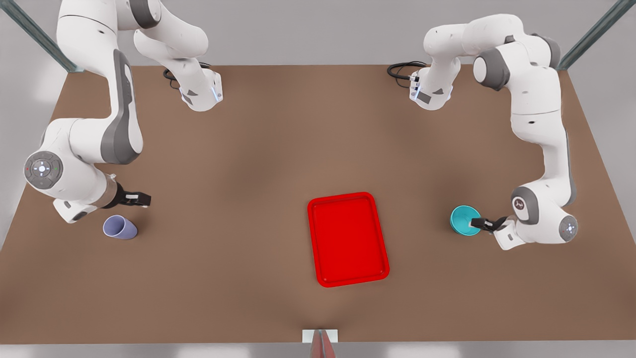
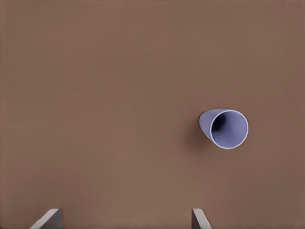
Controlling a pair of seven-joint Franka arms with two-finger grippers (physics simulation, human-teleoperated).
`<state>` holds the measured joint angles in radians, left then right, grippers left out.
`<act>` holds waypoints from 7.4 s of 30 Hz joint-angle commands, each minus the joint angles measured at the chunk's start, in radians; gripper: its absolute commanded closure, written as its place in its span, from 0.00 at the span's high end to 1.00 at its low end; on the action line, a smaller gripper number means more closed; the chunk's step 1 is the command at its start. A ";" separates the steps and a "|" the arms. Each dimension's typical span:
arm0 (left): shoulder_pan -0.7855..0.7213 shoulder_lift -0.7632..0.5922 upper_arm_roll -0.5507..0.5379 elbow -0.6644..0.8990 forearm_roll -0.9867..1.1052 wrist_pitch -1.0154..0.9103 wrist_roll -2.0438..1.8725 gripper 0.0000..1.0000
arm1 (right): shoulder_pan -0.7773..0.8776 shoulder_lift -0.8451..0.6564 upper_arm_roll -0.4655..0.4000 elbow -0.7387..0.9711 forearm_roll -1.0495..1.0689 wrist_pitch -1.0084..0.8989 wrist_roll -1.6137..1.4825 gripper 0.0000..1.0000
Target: Place the bowl on the tray with the left arm and the cup on the tray with the right arm
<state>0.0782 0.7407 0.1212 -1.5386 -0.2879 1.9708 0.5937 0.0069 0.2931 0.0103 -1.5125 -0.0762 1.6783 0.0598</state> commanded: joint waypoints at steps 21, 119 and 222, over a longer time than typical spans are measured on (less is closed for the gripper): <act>-0.003 0.028 -0.012 0.028 -0.027 -0.018 -0.094 0.21 | -0.011 0.006 0.013 0.002 0.004 0.014 0.028 1.00; -0.322 -0.400 0.006 0.198 0.309 -0.331 -0.672 1.00 | -0.085 0.247 -0.013 -0.176 0.039 0.448 -0.387 0.21; -0.314 -0.425 0.083 0.196 0.296 -0.382 -0.652 1.00 | 0.120 -0.011 -0.105 0.020 0.147 0.021 0.075 1.00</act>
<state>-0.2362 0.3173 0.2039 -1.3423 0.0072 1.5892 -0.0587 0.0821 0.2608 -0.0951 -1.5039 0.0710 1.6787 0.1050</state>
